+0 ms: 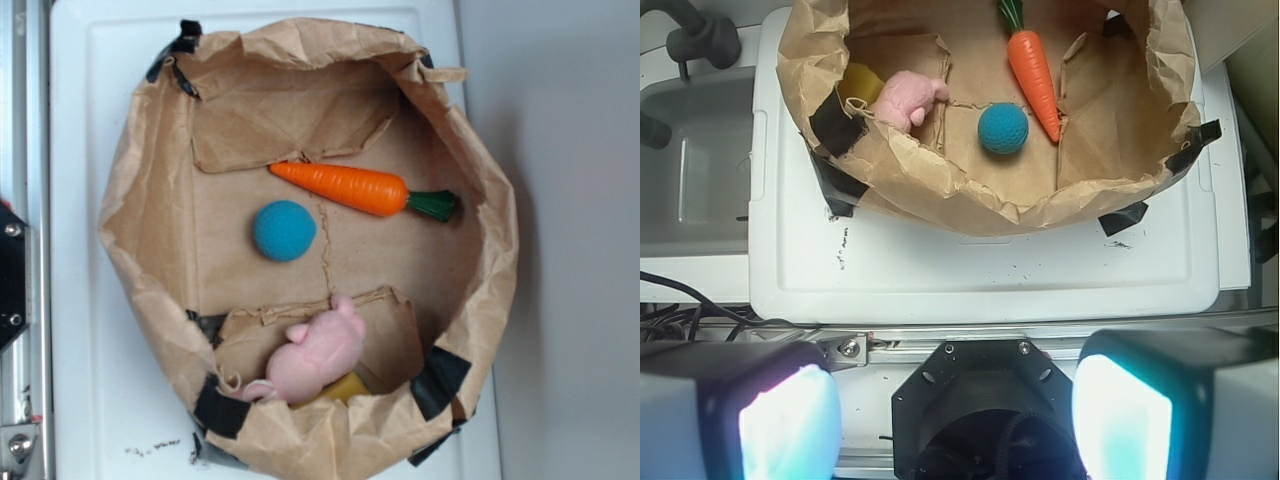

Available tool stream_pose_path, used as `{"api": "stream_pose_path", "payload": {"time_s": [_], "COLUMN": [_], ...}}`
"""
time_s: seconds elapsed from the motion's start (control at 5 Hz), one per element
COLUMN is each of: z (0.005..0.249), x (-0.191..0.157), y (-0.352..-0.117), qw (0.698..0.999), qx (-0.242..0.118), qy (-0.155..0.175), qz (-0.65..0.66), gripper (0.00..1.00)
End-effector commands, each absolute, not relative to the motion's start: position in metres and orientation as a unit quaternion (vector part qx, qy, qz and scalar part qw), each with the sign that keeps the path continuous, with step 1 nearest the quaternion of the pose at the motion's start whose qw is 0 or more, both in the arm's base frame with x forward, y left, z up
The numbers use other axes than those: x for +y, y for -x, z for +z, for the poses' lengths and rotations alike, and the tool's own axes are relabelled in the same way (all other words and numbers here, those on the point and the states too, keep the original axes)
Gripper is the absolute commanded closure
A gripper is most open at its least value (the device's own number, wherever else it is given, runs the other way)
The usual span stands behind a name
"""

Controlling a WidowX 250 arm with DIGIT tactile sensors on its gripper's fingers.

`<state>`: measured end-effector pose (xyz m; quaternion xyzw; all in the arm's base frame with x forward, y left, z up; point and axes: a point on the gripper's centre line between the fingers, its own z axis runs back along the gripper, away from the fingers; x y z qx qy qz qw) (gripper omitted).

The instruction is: Grab the blue ball.

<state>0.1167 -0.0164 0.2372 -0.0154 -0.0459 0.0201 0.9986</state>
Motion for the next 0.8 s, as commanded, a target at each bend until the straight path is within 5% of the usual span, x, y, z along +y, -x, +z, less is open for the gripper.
{"api": "stream_pose_path", "payload": {"time_s": [0.0,0.2,0.6], "z": [0.237,0.228,0.200], "x": [-0.016,-0.021,0.006], "y": [-0.117,-0.163,-0.187], "qw": [0.999,0.997,0.978], "qx": [-0.046,-0.047,-0.082], "qy": [0.015,0.018,-0.014], "qz": [0.020,0.064,0.190], "gripper": [0.00,0.00,0.00]}}
